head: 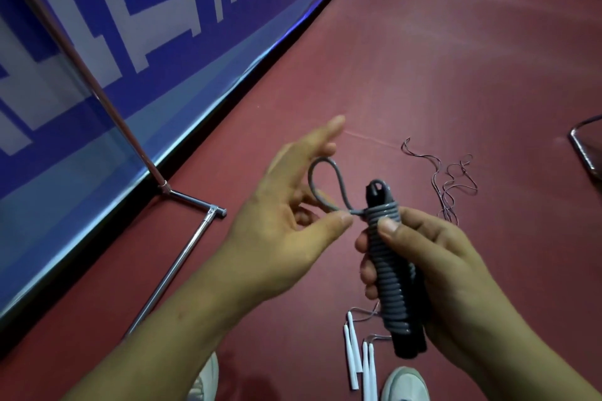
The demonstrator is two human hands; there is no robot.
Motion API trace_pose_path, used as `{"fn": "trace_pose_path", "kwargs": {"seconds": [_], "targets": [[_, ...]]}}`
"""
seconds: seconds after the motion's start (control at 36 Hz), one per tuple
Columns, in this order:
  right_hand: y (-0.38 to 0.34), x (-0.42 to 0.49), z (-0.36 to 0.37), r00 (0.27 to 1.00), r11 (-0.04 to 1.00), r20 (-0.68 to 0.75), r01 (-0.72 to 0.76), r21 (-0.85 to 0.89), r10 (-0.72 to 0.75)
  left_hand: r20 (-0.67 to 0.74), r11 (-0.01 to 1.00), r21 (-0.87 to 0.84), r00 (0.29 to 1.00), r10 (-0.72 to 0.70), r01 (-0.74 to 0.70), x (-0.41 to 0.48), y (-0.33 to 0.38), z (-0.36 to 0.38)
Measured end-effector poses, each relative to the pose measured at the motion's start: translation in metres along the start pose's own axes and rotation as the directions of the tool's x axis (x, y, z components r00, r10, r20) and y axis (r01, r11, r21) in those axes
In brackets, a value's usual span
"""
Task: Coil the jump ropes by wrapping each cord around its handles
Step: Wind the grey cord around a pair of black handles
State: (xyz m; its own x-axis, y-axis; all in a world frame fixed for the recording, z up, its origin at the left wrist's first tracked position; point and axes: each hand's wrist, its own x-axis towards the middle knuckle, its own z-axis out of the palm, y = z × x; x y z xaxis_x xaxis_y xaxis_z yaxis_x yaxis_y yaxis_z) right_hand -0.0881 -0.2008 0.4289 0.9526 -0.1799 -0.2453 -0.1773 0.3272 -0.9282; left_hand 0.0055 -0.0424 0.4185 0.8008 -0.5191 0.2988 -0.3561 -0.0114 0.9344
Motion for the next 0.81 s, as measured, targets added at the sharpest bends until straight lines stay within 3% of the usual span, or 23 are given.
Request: {"fn": "trace_pose_path", "kwargs": {"seconds": [0.17, 0.25, 0.33, 0.5, 0.61, 0.67, 0.81], "targets": [[0.0, -0.002, -0.003, 0.998, 0.998, 0.017, -0.057, 0.017, 0.057, 0.05, 0.867, 0.432, 0.967, 0.25, -0.246, 0.001, -0.007, -0.013], [-0.003, -0.001, -0.003, 0.999, 0.999, -0.015, -0.046, -0.002, 0.046, 0.07, 0.827, 0.503, 0.965, 0.253, -0.253, -0.003, -0.014, -0.013], [-0.001, 0.004, -0.003, 0.995, 0.989, -0.103, -0.012, -0.148, -0.003, 0.144, 0.802, 0.535, 0.964, 0.222, -0.264, -0.01, -0.012, -0.004], [0.01, 0.009, -0.004, 0.975, 0.913, -0.197, 0.012, -0.407, -0.1, 0.204, 0.826, 0.523, 0.971, 0.121, -0.212, -0.015, -0.006, 0.003], [0.012, 0.011, -0.007, 0.96, 0.833, -0.214, 0.032, -0.552, -0.178, 0.183, 0.898, 0.429, 0.983, 0.018, -0.096, -0.018, -0.003, 0.008], [0.012, 0.01, -0.006, 0.96, 0.849, -0.21, 0.047, -0.526, -0.184, 0.2, 0.921, 0.386, 0.979, -0.038, -0.043, -0.019, 0.0, 0.009], [0.012, 0.005, -0.007, 0.973, 0.961, -0.201, 0.06, -0.271, -0.118, 0.292, 0.949, 0.298, 0.937, -0.193, 0.102, -0.02, 0.006, 0.011]]}}
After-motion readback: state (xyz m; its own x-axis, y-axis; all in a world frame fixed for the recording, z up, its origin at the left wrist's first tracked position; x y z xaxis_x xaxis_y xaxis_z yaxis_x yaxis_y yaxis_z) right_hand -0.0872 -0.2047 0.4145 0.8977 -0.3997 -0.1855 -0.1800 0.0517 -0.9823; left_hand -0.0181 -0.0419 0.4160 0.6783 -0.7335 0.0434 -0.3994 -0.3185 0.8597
